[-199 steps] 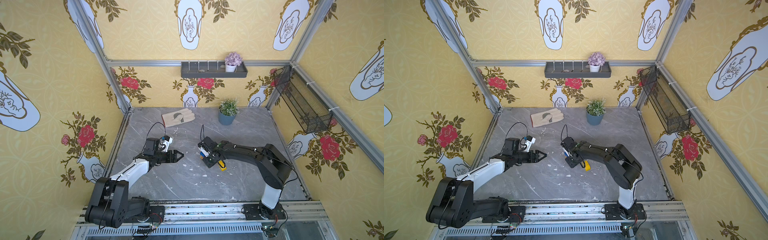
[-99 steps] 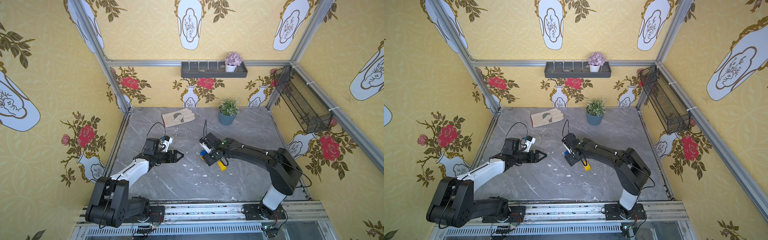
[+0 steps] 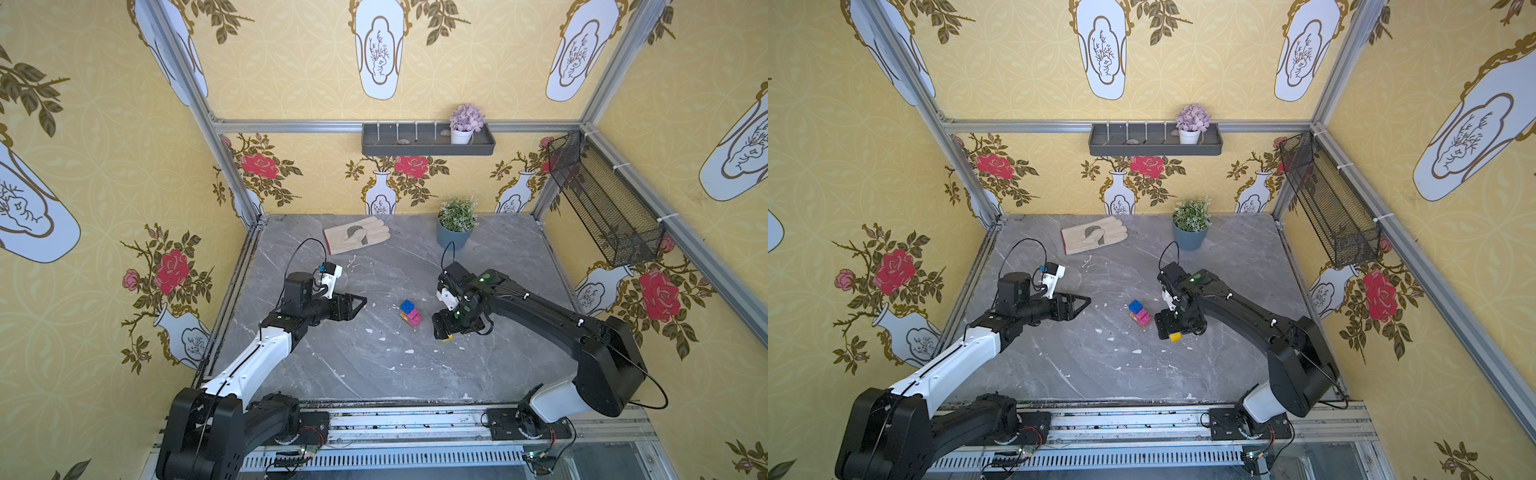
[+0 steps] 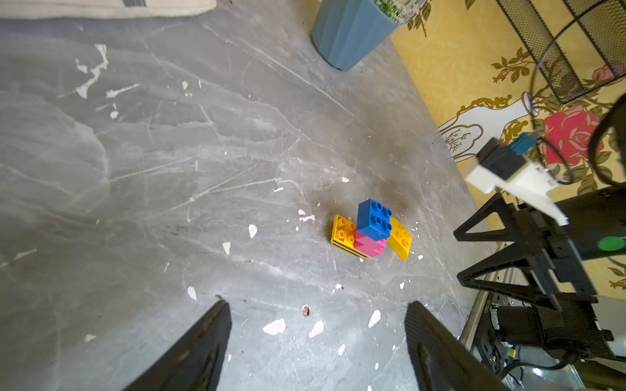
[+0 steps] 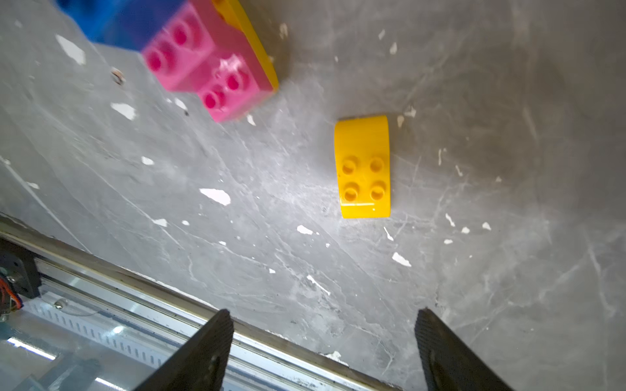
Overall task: Assemble the letter s with lego
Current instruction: Pick up the lego brick from the center of the board.
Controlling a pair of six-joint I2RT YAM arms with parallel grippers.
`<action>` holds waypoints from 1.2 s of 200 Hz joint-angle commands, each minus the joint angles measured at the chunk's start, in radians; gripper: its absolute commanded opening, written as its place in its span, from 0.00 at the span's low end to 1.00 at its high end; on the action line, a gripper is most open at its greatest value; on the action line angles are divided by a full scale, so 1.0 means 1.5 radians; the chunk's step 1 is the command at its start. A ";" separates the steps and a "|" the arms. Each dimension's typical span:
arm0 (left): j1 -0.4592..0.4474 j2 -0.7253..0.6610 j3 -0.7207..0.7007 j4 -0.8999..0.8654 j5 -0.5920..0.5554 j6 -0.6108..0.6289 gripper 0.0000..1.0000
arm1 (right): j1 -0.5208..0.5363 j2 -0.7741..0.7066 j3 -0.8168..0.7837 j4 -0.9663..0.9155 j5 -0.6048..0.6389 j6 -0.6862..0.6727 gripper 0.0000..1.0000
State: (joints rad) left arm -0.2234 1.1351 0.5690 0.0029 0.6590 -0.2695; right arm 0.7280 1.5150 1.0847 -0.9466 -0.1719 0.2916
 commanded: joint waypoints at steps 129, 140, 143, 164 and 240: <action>-0.018 -0.049 -0.009 -0.002 -0.027 0.012 0.83 | -0.013 0.177 0.030 0.067 0.055 -0.044 0.51; -0.018 -0.048 -0.009 0.000 -0.024 0.012 0.83 | -0.012 0.179 0.031 0.069 0.059 -0.045 0.48; -0.018 -0.048 -0.009 0.000 -0.024 0.012 0.83 | -0.013 0.180 0.031 0.069 0.060 -0.046 0.47; -0.018 -0.045 -0.009 0.002 -0.022 0.012 0.83 | -0.015 0.185 0.034 0.073 0.063 -0.049 0.41; -0.018 -0.046 -0.013 0.001 -0.017 0.012 0.83 | -0.025 0.155 0.058 0.042 0.081 -0.057 0.28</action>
State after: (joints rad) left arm -0.2497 1.0683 0.5568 -0.0074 0.6220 -0.2611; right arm 0.6964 1.7821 1.1492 -0.8455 -0.0742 0.2119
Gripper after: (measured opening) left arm 0.830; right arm 0.317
